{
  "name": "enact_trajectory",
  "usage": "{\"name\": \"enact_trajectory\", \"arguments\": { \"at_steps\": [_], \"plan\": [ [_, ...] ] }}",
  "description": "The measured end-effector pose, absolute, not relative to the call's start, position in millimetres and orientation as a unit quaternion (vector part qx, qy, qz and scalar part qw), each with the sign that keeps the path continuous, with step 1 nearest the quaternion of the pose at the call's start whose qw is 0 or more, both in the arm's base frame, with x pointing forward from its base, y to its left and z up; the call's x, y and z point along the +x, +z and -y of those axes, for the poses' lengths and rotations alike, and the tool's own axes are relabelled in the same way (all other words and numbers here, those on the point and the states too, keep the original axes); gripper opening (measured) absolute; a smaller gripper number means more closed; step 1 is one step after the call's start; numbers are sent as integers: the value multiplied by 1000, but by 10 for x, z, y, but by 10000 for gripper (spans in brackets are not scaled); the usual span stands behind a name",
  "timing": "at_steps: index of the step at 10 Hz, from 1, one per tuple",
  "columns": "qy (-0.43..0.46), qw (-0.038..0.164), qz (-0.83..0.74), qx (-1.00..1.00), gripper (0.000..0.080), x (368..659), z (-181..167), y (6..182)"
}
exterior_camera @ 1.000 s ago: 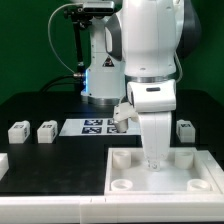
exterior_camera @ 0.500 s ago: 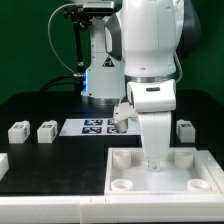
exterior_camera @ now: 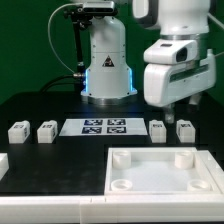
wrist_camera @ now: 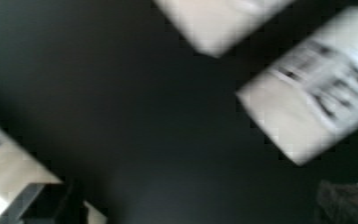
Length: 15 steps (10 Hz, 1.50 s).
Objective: Assemble one leg
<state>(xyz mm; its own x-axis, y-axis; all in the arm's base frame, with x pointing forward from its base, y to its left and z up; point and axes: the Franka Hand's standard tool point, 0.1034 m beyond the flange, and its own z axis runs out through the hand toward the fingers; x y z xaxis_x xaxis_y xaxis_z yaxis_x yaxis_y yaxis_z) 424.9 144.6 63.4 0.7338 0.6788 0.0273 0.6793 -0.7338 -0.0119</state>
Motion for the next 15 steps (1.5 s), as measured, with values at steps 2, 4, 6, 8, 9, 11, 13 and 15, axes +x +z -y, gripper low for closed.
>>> {"name": "enact_trajectory", "arguments": {
  "at_steps": [2, 4, 6, 8, 9, 11, 13, 15],
  "plan": [
    [-10, 14, 275, -961, 649, 4198, -1598, 650],
    [-7, 22, 173, -985, 649, 4191, -1618, 647],
    [12, 28, 81, -996, 649, 4147, -1644, 528],
    [56, 28, 58, -996, 649, 4120, -1642, 385],
    [90, 24, 54, -994, 649, 4058, -1651, 337],
    [201, 8, 62, -978, 649, 4063, -1676, 352],
    [296, -3, 62, -953, 649, 4002, -1650, 355],
    [390, -22, 44, -919, 649, 3964, -1665, 302]
  ]
}}
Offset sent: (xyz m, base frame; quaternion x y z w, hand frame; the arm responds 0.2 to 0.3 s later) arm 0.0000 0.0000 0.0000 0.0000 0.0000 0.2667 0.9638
